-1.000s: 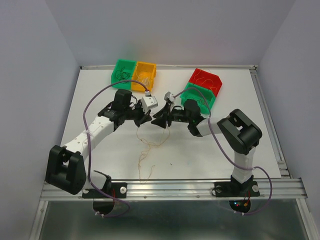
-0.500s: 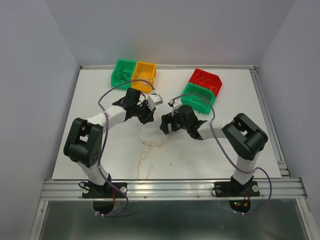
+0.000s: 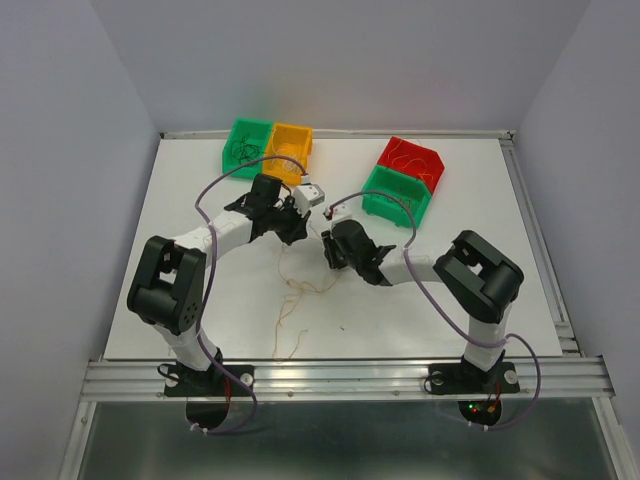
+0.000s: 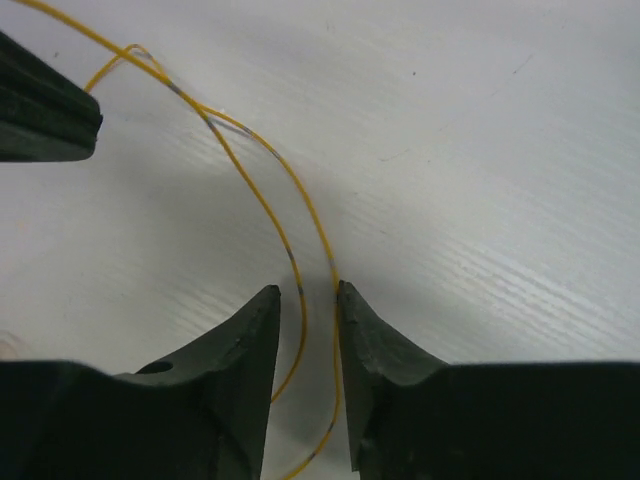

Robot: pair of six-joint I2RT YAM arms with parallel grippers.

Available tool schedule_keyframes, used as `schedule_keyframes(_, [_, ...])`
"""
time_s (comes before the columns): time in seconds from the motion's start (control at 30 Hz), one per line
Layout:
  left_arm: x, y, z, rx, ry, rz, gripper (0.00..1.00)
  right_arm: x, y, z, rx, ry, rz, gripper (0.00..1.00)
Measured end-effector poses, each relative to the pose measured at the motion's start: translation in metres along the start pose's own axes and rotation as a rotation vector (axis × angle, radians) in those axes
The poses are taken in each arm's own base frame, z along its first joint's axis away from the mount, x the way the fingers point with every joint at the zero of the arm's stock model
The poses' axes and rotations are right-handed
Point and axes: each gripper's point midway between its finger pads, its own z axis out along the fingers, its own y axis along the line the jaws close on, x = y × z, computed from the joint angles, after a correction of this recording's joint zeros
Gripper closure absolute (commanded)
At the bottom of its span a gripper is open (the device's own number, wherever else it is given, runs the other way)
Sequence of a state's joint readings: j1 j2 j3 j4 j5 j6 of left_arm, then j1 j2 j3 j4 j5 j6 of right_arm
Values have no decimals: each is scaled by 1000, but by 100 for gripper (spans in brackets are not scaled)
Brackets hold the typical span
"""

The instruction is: Untangle the cables

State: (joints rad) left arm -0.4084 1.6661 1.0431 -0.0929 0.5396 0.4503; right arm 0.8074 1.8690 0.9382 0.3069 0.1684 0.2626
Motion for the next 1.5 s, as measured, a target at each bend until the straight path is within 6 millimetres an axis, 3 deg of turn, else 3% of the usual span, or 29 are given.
schedule_keyframes(0.1, [0, 0, 0, -1, 0, -10, 100, 6, 12, -3, 7, 7, -18, 99])
schedule_keyframes(0.3, [-1, -3, 0, 9, -4, -29, 100, 13, 28, -10, 2, 12, -22, 100])
schedule_keyframes(0.5, [-10, -7, -1, 32, -28, -61, 100, 26, 27, -37, -46, 13, 4, 99])
schedule_keyframes(0.77, [-44, -12, -5, 84, -116, -77, 100, -3, 58, -63, -252, -135, 33, 99])
schedule_keyframes(1.07, [-65, -27, -18, 142, -182, -120, 100, -20, 96, -55, -473, -262, 47, 99])
schedule_keyframes(1.2, [-84, -37, -34, 168, -241, -126, 100, -28, 100, -51, -503, -318, 68, 99])
schedule_keyframes(1.37, [-104, -46, -40, 203, -283, -125, 100, -50, 101, -58, -511, -418, 87, 99])
schedule_keyframes(1.5, [-139, -50, -42, 231, -333, -84, 100, -74, 77, -64, -425, -508, 130, 99])
